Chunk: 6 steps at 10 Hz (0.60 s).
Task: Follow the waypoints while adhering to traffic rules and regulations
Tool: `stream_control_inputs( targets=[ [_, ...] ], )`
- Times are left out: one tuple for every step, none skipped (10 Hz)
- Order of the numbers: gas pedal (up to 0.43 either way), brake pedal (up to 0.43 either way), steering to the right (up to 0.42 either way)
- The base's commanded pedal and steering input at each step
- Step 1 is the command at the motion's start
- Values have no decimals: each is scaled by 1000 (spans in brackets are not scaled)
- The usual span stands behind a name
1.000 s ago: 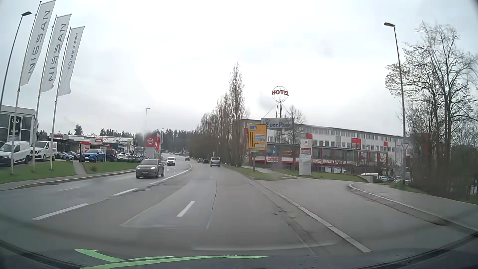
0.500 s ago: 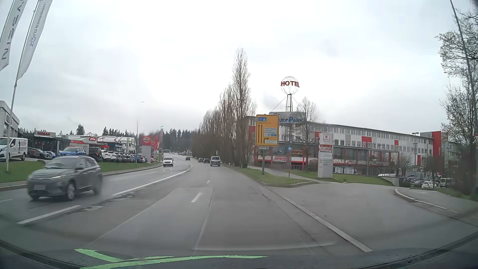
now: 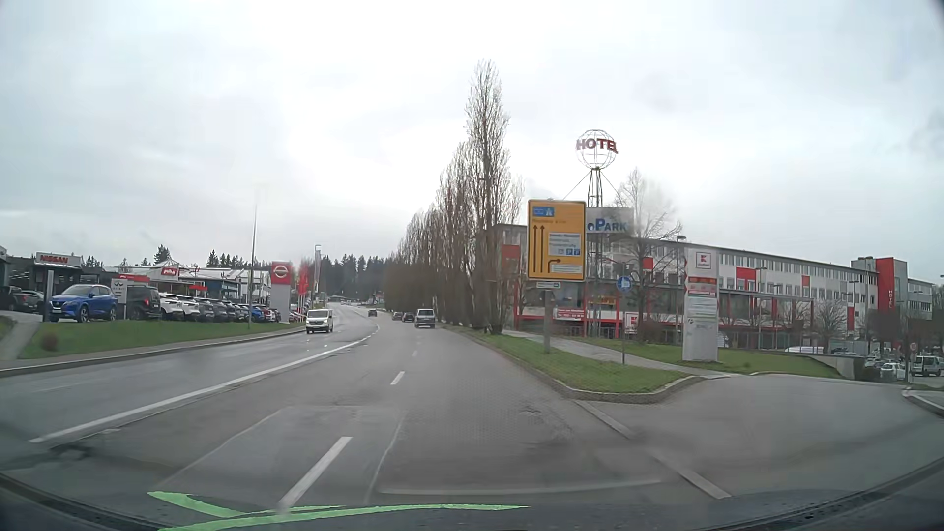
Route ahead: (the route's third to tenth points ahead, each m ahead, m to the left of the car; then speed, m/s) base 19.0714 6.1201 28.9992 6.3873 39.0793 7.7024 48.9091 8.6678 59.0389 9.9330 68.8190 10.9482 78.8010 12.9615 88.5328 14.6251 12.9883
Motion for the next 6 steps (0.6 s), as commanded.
stream_control_inputs(
  targets=[
    [118,0,-10],
    [118,0,-10],
    [118,0,-9],
    [118,0,-9],
    [118,0,-9],
    [118,0,-9]
  ],
)
